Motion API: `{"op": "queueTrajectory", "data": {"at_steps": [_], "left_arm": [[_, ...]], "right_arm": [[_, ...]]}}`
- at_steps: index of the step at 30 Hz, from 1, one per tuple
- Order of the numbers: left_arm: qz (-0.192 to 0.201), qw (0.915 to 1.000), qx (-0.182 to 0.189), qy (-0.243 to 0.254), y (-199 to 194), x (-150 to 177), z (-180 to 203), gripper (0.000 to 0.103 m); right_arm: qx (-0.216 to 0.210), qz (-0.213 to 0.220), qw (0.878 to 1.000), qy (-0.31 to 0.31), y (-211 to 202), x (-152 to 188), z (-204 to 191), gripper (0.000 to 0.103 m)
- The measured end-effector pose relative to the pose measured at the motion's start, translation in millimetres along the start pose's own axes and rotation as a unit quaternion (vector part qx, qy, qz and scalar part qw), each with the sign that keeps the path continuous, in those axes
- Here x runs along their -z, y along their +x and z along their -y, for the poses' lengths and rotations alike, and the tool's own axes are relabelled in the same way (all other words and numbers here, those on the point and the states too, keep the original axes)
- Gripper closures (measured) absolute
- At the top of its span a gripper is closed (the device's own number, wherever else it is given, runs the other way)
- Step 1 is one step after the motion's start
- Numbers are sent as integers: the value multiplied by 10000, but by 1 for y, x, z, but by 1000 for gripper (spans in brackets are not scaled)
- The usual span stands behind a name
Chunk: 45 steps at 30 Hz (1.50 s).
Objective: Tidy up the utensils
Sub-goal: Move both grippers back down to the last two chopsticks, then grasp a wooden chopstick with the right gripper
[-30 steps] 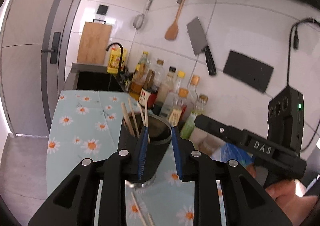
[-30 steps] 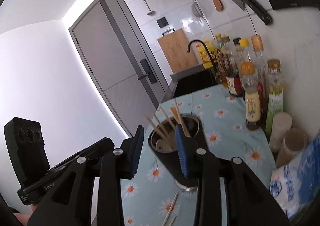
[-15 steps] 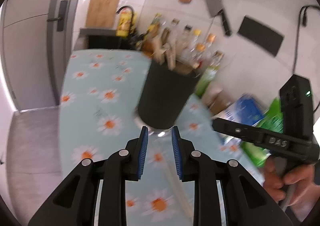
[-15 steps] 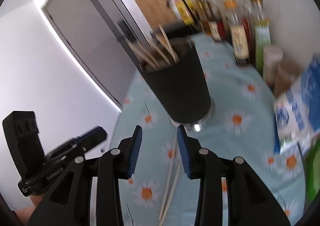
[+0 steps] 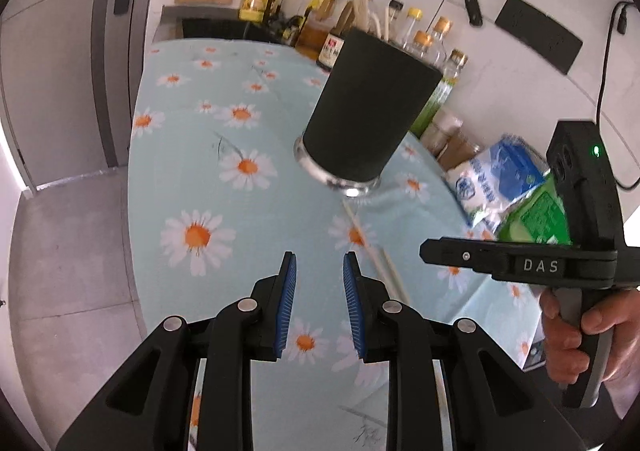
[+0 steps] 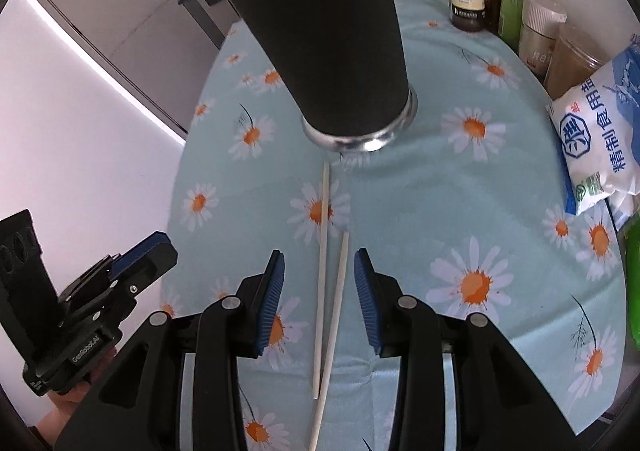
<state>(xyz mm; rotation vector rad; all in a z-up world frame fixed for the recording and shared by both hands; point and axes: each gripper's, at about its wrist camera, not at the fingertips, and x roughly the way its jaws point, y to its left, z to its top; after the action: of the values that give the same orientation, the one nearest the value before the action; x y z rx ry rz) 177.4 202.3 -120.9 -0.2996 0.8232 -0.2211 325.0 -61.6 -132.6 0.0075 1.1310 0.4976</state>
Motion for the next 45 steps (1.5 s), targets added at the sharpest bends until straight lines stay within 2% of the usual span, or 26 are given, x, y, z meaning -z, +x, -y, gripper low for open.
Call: {"op": "queueTrajectory", "data": {"at_steps": [8, 10, 11, 17, 26, 28, 30, 37, 40, 45], "left_arm": [[-165, 9998, 147, -12, 2, 15, -9, 80], [-194, 9996, 186, -57, 2, 17, -12, 80], [-213, 9996, 196, -74, 2, 18, -14, 80], [-239, 9991, 247, -234, 2, 20, -24, 80], [-277, 9981, 376, -398, 7, 20, -28, 80], [-271, 9981, 378, -414, 7, 19, -28, 80], [-274, 9977, 411, -461, 8, 19, -28, 80], [-409, 9969, 364, -569, 17, 18, -25, 80], [-475, 9970, 309, -536, 22, 15, -19, 80], [-591, 9972, 170, -424, 29, 9, -1, 80]], "right_arm": [[326, -835, 9954, 336, 33, 7, 5, 66], [361, -1000, 9933, 445, 39, 6, 7, 69], [406, -882, 9940, 510, 42, 5, 8, 71], [703, -1131, 9895, 560, 49, -2, 3, 82], [1381, -1450, 9796, 139, 72, -18, -24, 82], [1507, -1492, 9773, 15, 76, -19, -31, 86], [1644, -1508, 9748, -27, 81, -21, -36, 95], [1504, -1481, 9775, -40, 80, -23, -34, 97], [1314, -1514, 9797, -35, 76, -21, -24, 97], [1048, -1382, 9848, -117, 52, -21, -4, 97]]}}
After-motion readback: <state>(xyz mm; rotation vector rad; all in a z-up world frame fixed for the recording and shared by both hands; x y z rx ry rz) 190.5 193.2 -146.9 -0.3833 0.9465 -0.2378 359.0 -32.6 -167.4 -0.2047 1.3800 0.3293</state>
